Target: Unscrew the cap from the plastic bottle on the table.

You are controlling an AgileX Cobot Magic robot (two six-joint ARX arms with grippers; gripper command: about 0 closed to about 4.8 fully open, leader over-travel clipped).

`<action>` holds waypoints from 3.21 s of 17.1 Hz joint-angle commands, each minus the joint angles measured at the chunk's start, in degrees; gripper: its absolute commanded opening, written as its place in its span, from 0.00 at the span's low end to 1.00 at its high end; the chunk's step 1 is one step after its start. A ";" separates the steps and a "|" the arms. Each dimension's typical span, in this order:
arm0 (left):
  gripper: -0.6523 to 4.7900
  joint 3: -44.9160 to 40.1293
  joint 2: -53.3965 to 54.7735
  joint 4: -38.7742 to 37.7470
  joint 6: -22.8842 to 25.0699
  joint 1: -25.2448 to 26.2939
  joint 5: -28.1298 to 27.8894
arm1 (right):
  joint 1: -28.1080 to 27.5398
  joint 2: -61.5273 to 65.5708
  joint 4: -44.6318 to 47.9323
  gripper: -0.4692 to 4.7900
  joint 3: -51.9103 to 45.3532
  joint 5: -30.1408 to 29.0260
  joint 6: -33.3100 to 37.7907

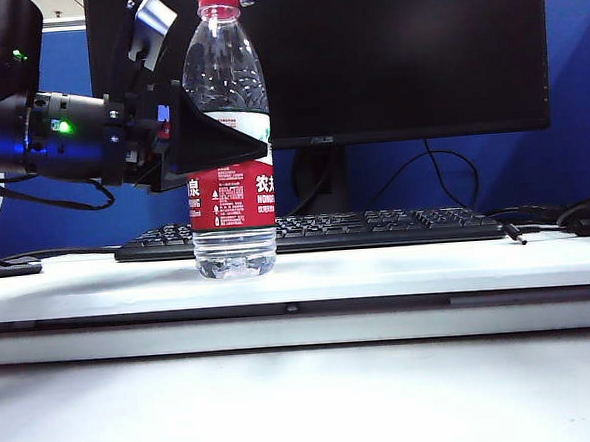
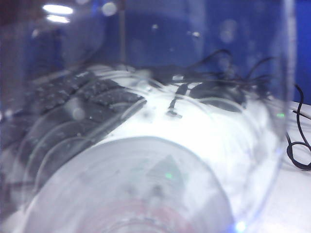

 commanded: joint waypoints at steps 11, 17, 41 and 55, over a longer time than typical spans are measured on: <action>0.70 -0.57 0.50 -4.22 -0.63 -0.04 0.87 | -0.66 1.14 2.43 0.49 0.20 0.11 0.24; 0.70 -0.57 0.50 -4.24 -0.63 -0.04 0.87 | -0.70 1.09 1.51 0.35 0.20 -0.44 0.13; 0.70 -0.59 0.50 -4.66 -0.61 -0.04 1.11 | -24.90 -2.14 -16.87 0.35 0.17 -70.97 -2.27; 0.70 -0.59 0.50 -5.92 -0.59 -0.04 1.75 | -25.14 -3.85 -15.32 0.35 0.22 -70.25 -2.78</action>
